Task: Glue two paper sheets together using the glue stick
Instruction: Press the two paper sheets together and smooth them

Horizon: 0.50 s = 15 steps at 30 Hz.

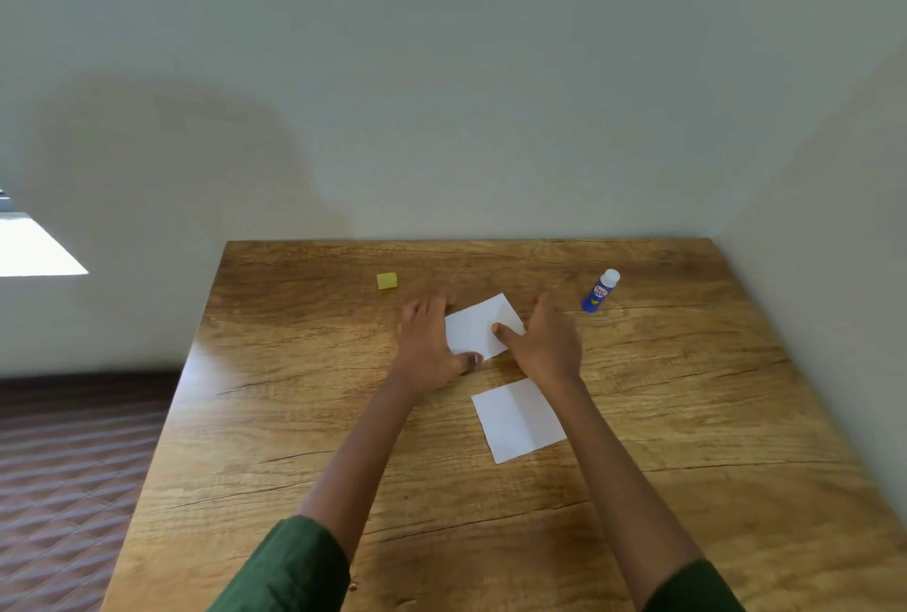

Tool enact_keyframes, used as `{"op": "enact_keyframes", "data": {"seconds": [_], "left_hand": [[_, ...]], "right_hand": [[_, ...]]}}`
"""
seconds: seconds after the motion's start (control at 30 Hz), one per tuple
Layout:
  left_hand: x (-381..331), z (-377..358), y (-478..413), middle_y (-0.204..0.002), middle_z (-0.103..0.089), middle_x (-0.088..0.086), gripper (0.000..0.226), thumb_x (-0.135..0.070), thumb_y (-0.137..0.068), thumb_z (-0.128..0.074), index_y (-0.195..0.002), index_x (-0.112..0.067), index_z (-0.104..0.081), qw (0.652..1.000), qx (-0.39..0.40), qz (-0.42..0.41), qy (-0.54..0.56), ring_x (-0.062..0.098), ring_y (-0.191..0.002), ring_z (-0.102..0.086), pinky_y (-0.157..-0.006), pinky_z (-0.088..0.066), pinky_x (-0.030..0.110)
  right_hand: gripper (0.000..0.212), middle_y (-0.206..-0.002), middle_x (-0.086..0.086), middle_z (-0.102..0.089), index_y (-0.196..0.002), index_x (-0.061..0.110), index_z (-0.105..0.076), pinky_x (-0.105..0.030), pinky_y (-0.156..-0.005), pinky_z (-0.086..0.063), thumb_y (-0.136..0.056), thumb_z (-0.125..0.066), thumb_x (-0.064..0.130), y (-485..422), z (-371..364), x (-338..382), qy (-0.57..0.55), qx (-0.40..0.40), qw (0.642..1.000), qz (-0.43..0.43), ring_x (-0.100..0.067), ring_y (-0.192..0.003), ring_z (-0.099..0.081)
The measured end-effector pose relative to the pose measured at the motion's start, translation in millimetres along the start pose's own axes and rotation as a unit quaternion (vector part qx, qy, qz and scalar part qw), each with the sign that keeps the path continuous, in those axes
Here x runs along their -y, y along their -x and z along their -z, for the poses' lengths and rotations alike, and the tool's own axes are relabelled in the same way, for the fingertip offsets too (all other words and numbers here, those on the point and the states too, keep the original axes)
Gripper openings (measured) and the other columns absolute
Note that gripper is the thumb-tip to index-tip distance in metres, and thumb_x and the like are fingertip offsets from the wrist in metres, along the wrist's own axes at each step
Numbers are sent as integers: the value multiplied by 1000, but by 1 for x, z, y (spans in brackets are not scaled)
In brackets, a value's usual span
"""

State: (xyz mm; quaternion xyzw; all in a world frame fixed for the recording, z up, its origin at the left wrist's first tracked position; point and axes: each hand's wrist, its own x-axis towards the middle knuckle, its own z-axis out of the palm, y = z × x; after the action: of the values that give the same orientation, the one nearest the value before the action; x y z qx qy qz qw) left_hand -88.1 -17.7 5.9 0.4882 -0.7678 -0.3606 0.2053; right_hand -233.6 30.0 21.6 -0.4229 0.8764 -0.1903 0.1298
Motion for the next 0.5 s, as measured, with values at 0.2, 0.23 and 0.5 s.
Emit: {"op": "enact_keyframes", "data": {"seconds": [0.2, 0.23, 0.5], "left_hand": [[2, -2, 1, -138, -42, -3, 86, -34, -66, -80, -136, -17, -33, 1000, -6, -11, -4, 21, -132, -21, -94, -11, 24], [2, -2, 1, -138, -42, -3, 86, -34, -66, -80, -136, -18, -33, 1000, -9, -13, -5, 21, -132, -21, -94, -11, 24], [2, -1, 2, -141, -40, -4, 91, -38, -65, -80, -140, -23, -31, 1000, -11, -15, -17, 22, -133, -22, -100, -16, 31]], "right_hand": [[79, -122, -10, -61, -134, 11, -34, -49, -100, -40, -75, -70, 50, -5, 1, 1, -28, 39, 999, -26, -31, -118, -53], [80, -122, -8, -60, -134, 12, -33, -50, -101, -38, -74, -70, 50, -6, 2, 2, -43, 52, 997, -32, -30, -119, -52], [43, -106, -3, -63, -111, 10, -61, -36, -84, -52, -74, -77, 26, 0, 16, 6, -206, 120, 970, -38, -19, -96, -60]]}}
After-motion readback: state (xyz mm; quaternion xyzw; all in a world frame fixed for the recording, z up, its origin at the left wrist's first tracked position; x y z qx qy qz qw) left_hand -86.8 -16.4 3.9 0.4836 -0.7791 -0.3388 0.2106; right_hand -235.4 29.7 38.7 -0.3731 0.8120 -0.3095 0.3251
